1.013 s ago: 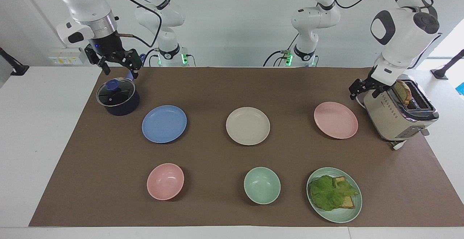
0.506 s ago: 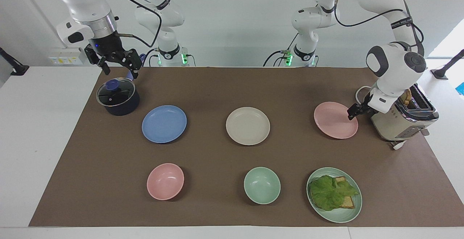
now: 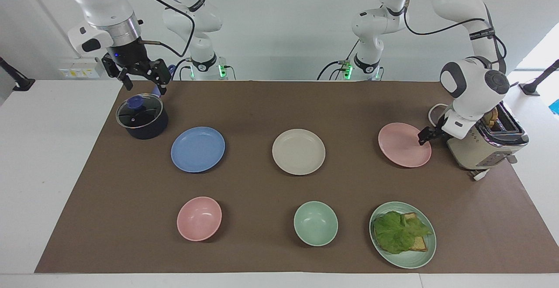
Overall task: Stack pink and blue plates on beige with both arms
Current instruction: 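Reach the left gripper to the pink plate rim and grasp it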
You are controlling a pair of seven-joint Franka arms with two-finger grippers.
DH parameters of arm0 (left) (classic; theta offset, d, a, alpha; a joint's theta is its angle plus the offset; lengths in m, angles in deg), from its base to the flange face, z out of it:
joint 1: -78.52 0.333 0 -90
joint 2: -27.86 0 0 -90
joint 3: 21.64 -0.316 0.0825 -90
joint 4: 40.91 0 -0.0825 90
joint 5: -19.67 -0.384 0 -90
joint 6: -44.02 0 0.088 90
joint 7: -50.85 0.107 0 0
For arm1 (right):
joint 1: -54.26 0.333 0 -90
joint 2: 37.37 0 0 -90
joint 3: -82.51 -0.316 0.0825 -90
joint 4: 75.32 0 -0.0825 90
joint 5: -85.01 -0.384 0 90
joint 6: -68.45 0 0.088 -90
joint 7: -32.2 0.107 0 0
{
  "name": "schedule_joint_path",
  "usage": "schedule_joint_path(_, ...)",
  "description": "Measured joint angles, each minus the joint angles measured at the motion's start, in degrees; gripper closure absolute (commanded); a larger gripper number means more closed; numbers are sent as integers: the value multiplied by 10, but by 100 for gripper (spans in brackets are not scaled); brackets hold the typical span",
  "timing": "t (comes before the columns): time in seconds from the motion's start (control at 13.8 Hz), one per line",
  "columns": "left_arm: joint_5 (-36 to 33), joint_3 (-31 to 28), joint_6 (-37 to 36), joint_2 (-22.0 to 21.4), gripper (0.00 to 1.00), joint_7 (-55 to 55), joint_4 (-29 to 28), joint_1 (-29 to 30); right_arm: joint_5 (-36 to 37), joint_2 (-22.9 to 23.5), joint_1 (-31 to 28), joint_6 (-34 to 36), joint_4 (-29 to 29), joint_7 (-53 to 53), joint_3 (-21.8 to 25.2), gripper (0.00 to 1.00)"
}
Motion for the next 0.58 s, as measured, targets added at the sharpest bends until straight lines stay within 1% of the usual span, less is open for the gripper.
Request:
schedule_joint_path(0.29,0,1,21,5,7,4,-15,0,0,0,0,0,0,0,0,0)
schedule_joint_path(0.36,0,1,23,7,10,7,-16,0,0,0,0,0,0,0,0,0)
schedule_joint_path(0.43,0,0,24,9,30,9,-17,0,0,0,0,0,0,0,0,0)
schedule_joint_path(0.58,0,-1,27,13,74,12,-18,0,0,0,0,0,0,0,0,0)
